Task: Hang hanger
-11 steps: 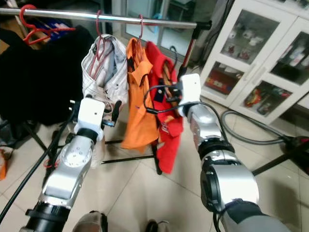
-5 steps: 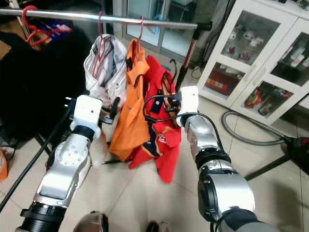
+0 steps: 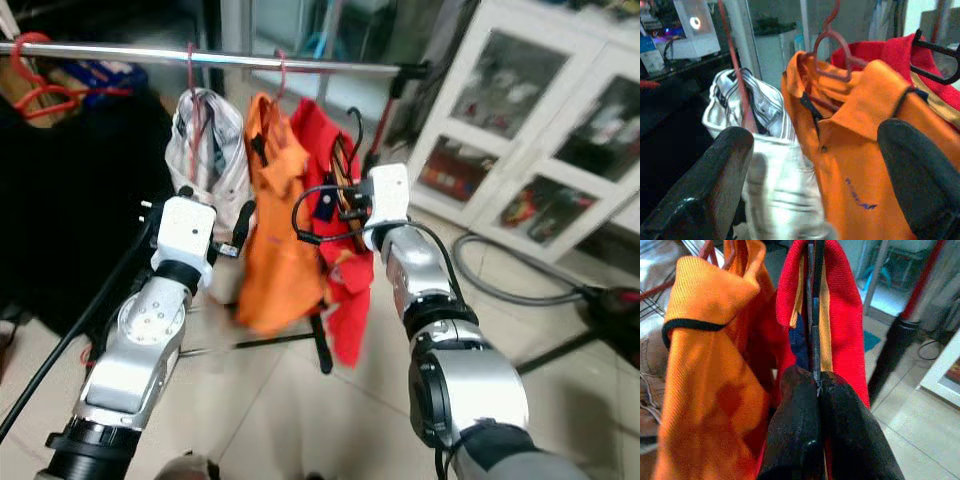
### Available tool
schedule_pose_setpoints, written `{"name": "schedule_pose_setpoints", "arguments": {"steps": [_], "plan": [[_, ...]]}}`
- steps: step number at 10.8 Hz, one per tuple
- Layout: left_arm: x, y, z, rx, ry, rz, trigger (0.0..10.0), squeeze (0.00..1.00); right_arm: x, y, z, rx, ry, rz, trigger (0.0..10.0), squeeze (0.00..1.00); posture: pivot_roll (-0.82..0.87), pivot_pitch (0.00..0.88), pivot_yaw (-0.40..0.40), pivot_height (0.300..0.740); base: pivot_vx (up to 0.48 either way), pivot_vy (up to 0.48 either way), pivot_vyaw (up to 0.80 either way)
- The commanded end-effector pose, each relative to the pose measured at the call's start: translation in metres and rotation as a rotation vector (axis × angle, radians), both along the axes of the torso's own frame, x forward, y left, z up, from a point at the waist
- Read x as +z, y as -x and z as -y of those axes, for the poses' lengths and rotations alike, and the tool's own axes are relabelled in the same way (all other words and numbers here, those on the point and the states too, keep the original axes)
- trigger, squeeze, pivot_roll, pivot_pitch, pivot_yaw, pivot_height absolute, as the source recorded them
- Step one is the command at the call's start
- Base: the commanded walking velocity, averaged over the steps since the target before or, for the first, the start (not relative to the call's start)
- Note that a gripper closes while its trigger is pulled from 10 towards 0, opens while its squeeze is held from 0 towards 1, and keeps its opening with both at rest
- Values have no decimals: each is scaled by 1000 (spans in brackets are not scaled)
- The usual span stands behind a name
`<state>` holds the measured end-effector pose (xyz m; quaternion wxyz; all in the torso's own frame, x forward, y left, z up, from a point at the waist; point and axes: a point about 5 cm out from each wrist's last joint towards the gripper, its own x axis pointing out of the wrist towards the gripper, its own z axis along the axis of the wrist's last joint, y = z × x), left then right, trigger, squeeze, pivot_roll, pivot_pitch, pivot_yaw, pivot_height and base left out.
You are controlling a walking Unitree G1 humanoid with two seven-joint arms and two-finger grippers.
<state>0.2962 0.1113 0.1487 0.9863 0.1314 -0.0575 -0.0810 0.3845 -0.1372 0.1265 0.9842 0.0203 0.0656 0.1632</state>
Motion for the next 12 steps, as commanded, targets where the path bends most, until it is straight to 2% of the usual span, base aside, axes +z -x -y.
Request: {"name": "schedule_pose_setpoints", "arguments": {"steps": [1, 3, 4, 8, 10, 12], "plan": [[0, 1, 3, -7, 11, 1, 10000, 0, 23, -8, 1, 7, 0, 73, 0, 0, 184, 47, -131, 740, 431, 0, 0], [0, 1, 3, 0, 7, 3, 10000, 0, 35, -13, 1, 12, -11, 96, 0, 0, 192, 52, -142, 740, 428, 0, 0], [0, 1, 4, 4, 3, 7, 10000, 0, 53, -19, 3, 7, -30, 141, 0, 0, 196, 51, -146, 740, 390, 247, 0], [1, -2, 5, 9, -8, 17, 10000, 0, 90, -28, 3, 24, -55, 216, 0, 0, 196, 44, -151, 740, 0, 0, 0], [-1, -3, 6, 3, -1, 9, 10000, 0, 86, -30, -8, 95, -8, 127, 0, 0, 199, 43, -155, 740, 0, 0, 0], [-1, -3, 6, 4, 6, 5, 10000, 0, 80, -30, -18, 134, -9, 58, 0, 0, 210, 43, -160, 740, 0, 0, 0]]}}
